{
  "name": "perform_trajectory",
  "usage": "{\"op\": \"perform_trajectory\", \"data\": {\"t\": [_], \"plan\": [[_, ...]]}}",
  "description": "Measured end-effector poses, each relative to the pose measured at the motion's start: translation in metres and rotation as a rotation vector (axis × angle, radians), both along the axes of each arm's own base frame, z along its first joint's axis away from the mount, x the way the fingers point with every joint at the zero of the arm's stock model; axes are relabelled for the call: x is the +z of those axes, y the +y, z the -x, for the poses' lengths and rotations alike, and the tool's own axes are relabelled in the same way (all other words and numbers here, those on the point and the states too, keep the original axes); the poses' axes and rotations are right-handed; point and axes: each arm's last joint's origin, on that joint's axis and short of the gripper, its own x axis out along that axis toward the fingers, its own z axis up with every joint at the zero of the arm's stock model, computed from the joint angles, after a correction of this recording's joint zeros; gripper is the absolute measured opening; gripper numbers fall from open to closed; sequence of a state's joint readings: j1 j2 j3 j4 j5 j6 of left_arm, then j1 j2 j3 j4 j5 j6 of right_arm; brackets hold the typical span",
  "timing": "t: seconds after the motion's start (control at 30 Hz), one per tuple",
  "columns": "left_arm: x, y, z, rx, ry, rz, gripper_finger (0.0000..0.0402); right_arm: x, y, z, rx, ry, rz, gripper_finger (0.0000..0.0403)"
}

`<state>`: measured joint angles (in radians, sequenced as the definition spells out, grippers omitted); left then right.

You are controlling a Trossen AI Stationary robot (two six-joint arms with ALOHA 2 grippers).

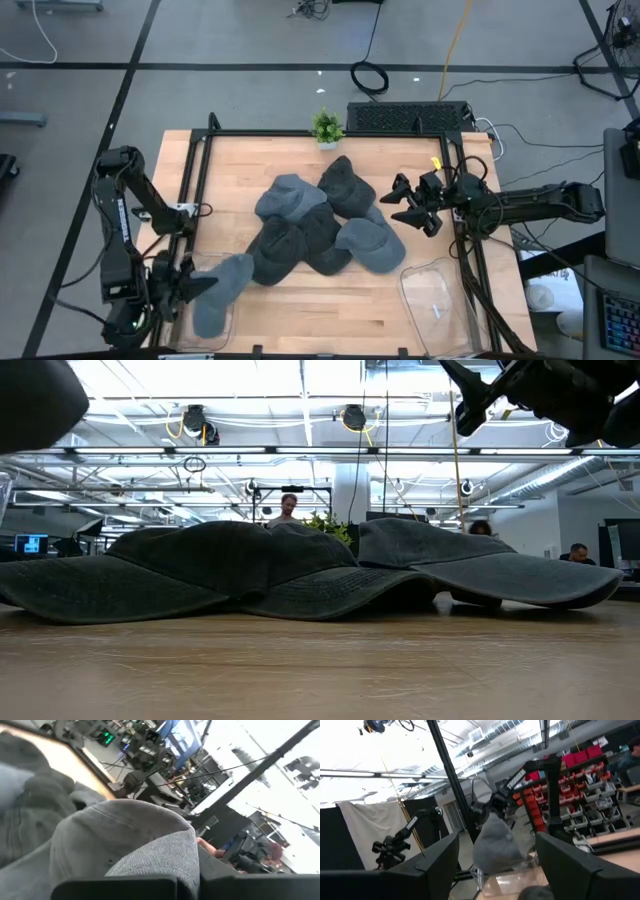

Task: Pick & Place hat
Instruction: Put the top gray cap into the right transparent bin

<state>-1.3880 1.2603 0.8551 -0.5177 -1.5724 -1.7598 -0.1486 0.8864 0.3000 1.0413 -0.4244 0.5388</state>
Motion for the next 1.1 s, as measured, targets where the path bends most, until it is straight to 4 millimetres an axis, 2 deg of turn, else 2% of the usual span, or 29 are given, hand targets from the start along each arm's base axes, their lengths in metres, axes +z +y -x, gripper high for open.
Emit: {"op": "perform_trajectory", "data": {"t": [0.13,0.27,0.4,0.5,0.6,0.7,0.87,1.0,1.1], "plan": [[0.011,0.012,-0.008,0.044,0.019,-0.088,0.0002,-0.002,0.000,-0.001,0.002,0.024,-0.014,0.0251],[0.024,0.031,-0.024,0.107,0.062,-0.113,0.0001,-0.003,0.001,-0.001,0.051,0.043,-0.016,0.0251],[0.042,0.046,-0.050,0.102,0.152,-0.161,0.0001,-0.003,0.004,0.000,0.132,0.046,0.018,0.0251],[0.062,0.051,-0.078,-0.009,0.152,-0.241,0.0001,-0.004,0.006,0.000,0.125,0.037,0.067,0.0251],[0.084,0.057,-0.106,-0.211,-0.014,-0.412,0.0001,-0.008,0.009,-0.002,0.112,0.058,0.098,0.0251],[0.096,0.068,-0.120,-0.311,-0.162,-0.592,0.0001,-0.012,0.013,-0.003,0.126,0.092,0.120,0.0251],[0.096,0.091,-0.138,-0.264,-0.160,-0.707,0.0001,-0.017,0.026,-0.005,0.177,0.112,0.160,0.0251],[0.094,0.110,-0.170,-0.335,-0.330,-0.815,0.0001,-0.018,0.032,-0.008,0.119,0.099,0.167,0.0251],[0.098,0.133,-0.187,-0.326,-0.487,-0.855,0.0001,-0.021,0.033,-0.013,0.023,0.107,0.164,0.0251]]}}
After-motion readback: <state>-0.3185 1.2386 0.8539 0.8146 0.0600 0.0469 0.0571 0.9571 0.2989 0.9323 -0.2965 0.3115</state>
